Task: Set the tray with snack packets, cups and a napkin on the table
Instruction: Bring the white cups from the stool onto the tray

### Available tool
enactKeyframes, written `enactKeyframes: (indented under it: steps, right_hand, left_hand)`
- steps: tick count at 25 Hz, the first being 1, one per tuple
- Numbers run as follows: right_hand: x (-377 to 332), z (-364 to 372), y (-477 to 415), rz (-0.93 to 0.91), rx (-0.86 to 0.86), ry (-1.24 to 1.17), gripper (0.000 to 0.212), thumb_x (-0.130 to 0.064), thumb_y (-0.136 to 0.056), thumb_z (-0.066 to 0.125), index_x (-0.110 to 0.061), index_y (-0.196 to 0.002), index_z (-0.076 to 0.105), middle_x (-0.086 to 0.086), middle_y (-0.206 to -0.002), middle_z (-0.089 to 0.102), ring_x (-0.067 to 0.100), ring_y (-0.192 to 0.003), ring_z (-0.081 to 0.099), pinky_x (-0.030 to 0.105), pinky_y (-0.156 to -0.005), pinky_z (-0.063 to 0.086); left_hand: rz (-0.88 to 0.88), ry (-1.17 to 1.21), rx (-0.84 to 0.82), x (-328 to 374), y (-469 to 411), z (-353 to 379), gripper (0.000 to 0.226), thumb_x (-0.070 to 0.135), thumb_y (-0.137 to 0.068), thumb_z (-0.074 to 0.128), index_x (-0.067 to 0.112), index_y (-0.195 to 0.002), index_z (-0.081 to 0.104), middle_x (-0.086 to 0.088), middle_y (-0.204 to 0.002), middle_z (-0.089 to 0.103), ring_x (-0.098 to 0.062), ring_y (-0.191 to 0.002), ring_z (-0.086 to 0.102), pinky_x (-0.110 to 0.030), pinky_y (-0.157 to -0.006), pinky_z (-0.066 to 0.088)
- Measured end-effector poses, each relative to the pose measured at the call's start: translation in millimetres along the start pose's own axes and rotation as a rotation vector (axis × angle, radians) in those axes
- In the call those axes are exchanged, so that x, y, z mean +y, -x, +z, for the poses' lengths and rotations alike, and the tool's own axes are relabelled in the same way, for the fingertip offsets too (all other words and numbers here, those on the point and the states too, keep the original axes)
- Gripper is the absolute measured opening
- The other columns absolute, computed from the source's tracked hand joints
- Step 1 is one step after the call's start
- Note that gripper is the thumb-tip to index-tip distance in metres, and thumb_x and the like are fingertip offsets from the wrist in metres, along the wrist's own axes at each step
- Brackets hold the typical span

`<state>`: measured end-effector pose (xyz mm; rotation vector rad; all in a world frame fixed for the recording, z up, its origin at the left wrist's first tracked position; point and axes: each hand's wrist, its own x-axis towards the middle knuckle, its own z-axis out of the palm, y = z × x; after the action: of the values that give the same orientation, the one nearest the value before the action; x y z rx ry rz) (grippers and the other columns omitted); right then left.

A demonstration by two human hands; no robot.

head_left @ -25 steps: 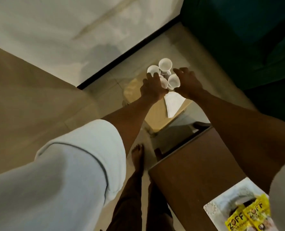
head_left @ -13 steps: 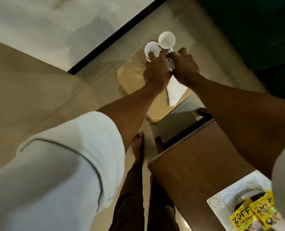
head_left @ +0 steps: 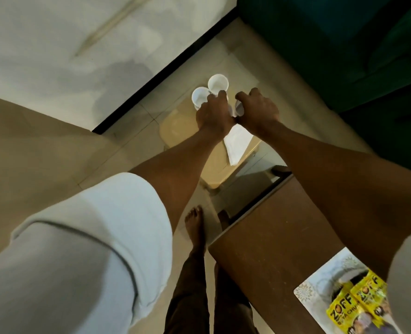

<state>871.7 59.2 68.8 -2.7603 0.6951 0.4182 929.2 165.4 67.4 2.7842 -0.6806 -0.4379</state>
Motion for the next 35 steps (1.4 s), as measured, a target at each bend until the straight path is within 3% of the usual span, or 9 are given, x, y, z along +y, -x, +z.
enactKeyframes:
  steps: [4, 10, 17, 22, 28, 33, 35]
  right_hand:
    - [20.6, -91.7, 30.8, 0.091, 0.090, -0.048, 0.067, -0.056, -0.082, 0.078, -0.025, -0.137, 0.055, 0.012, -0.133, 0.059, 0.034, -0.111, 0.062, 0.043, -0.085, 0.056]
    - [94.6, -229.2, 108.9, 0.287, 0.334, -0.065, 0.065, -0.056, -0.078, 0.079, -0.023, -0.129, 0.056, 0.013, -0.125, 0.058, 0.036, -0.102, 0.065, 0.045, -0.080, 0.056]
    - [217.7, -293.4, 239.9, 0.503, 0.526, -0.081, 0.066, -0.049, -0.076, 0.082, -0.016, -0.126, 0.056, 0.012, -0.126, 0.057, 0.037, -0.106, 0.062, 0.041, -0.074, 0.045]
    - [312.1, -263.6, 359.5, 0.667, 0.571, -0.152, 0.060, -0.053, -0.075, 0.079, -0.017, -0.118, 0.059, 0.011, -0.118, 0.062, 0.036, -0.104, 0.063, 0.039, -0.073, 0.044]
    - [426.9, -141.8, 542.8, 0.892, 0.520, -0.260, 0.059, -0.052, -0.079, 0.077, -0.017, -0.122, 0.056, 0.010, -0.123, 0.060, 0.032, -0.108, 0.062, 0.040, -0.081, 0.049]
    - [487.5, -18.5, 656.6, 1.010, 0.397, -0.383, 0.066, -0.055, -0.077, 0.080, -0.017, -0.126, 0.058, 0.012, -0.126, 0.062, 0.036, -0.112, 0.063, 0.042, -0.085, 0.050]
    - [488.4, 22.6, 671.8, 1.017, 0.353, -0.450, 0.069, -0.057, -0.075, 0.081, -0.018, -0.126, 0.058, 0.012, -0.125, 0.064, 0.037, -0.112, 0.064, 0.043, -0.087, 0.052]
  left_hand:
    - [0.174, 0.033, 0.057, 58.0, 3.7, -71.5, 0.063, 0.049, -0.078, 0.080, 0.018, -0.128, 0.057, -0.008, -0.122, 0.068, -0.028, -0.102, 0.070, -0.039, -0.084, 0.059]
    - [0.482, 0.093, 0.105, 185.5, 27.2, -167.3, 0.060, 0.046, -0.074, 0.083, 0.023, -0.123, 0.055, -0.007, -0.117, 0.063, -0.027, -0.100, 0.066, -0.034, -0.074, 0.052]
    - [0.799, 0.137, 0.083, 346.8, 111.5, -182.7, 0.063, 0.055, -0.074, 0.078, 0.024, -0.124, 0.055, -0.005, -0.115, 0.061, -0.025, -0.097, 0.064, -0.044, -0.078, 0.057]
    - [0.888, 0.107, -0.020, 436.8, 209.1, -122.9, 0.060, 0.053, -0.070, 0.078, 0.028, -0.121, 0.057, -0.001, -0.115, 0.062, -0.024, -0.100, 0.064, -0.041, -0.079, 0.053]
    - [0.965, 0.027, -0.215, 519.9, 390.5, 22.9, 0.060, 0.050, -0.071, 0.077, 0.027, -0.123, 0.057, -0.003, -0.120, 0.062, -0.027, -0.105, 0.064, -0.039, -0.084, 0.053]
    - [1.000, -0.081, -0.330, 524.0, 506.2, 140.1, 0.060, 0.047, -0.070, 0.078, 0.027, -0.123, 0.056, -0.003, -0.122, 0.059, -0.027, -0.109, 0.061, -0.040, -0.087, 0.050]
    - [0.966, -0.125, -0.401, 504.8, 522.4, 167.4, 0.061, 0.042, -0.072, 0.079, 0.025, -0.127, 0.057, -0.004, -0.126, 0.061, -0.027, -0.114, 0.059, -0.034, -0.087, 0.045]
